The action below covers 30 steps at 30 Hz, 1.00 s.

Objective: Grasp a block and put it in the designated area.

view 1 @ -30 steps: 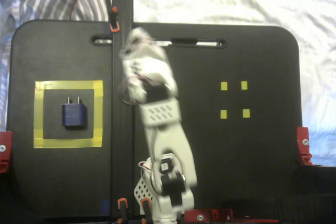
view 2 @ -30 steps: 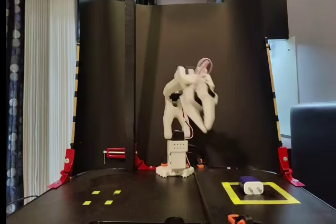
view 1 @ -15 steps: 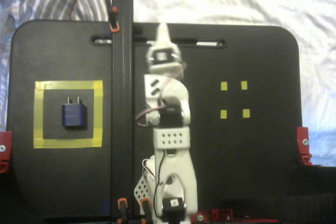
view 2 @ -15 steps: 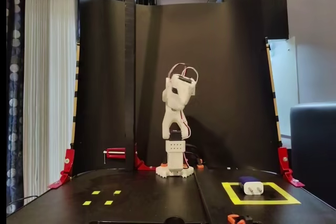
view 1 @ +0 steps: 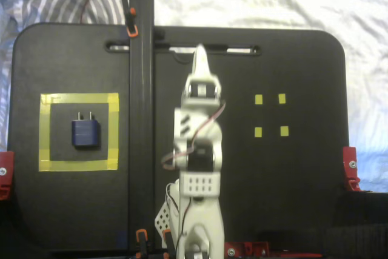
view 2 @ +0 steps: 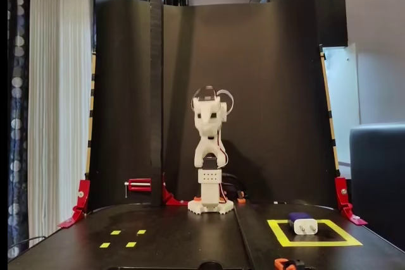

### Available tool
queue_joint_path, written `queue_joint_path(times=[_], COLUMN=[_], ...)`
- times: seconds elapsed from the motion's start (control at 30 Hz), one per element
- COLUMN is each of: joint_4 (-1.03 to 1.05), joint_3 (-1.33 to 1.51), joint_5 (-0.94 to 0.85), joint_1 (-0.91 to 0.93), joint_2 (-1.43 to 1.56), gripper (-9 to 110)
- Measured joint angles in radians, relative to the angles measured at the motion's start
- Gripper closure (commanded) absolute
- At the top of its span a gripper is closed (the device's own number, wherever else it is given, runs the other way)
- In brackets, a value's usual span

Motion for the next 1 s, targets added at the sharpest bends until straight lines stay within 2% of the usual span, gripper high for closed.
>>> queue_joint_path(times=[0.53,0.77,1.0], joint_4=[-0.006,-0.012,0.107], joint_3=[0.446,0.560,0.561], joint_5=[-0.071,-0.106,-0.120], joint_1=[-0.021,-0.026,-0.057], joint_2=[0.456,0.518,0.518], gripper=[102,102,101])
